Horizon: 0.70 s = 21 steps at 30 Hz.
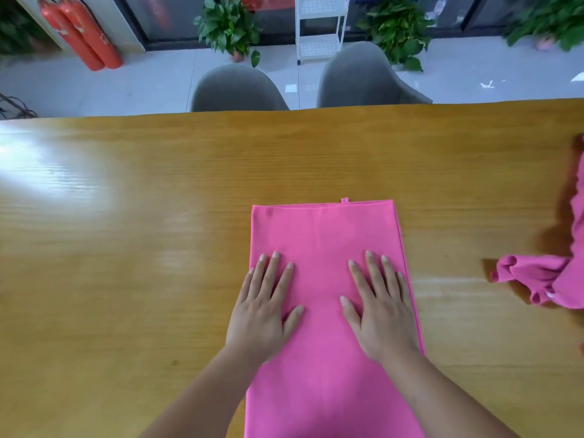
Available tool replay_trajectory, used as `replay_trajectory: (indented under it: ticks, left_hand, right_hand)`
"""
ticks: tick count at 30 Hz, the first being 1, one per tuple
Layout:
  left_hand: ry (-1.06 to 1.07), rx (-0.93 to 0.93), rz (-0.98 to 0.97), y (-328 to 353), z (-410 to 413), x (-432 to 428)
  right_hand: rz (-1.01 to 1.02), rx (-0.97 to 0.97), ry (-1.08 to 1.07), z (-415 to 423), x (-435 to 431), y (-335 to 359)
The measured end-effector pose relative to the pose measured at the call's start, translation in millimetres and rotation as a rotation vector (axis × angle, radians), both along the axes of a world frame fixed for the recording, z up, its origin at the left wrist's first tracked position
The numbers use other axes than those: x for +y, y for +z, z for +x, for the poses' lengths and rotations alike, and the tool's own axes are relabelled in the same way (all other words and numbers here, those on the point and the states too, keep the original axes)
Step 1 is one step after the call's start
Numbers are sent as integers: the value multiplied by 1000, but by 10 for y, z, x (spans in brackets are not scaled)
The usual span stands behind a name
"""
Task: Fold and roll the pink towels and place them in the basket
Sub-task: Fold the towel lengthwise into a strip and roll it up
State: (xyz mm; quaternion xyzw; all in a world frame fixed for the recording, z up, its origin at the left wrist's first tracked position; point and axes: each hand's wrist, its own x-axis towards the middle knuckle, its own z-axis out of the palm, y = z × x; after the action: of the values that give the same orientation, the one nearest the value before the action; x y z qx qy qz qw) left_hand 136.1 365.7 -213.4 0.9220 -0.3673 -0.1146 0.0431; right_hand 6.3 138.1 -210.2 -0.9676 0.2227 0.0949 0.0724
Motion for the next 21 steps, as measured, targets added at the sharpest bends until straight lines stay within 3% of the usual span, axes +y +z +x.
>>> replay_trajectory:
  ticks: [8,11,14,18,21]
  left_hand:
    - [35,23,167,31,704,-628]
    - [165,92,80,172,597,-999]
    - [90,81,-45,110,144,-808]
    - [-20,38,14,-21,-257,-78]
    - [-55,18,49,-30,-181,-25]
  right_hand:
    - [23,114,-51,763,-432,43]
    - [42,102,-94,1017,-212,164]
    - [30,15,-22,652,190,88]
    - [32,10,-32,-160,238,4]
    - [38,13,-4,-288,75,3]
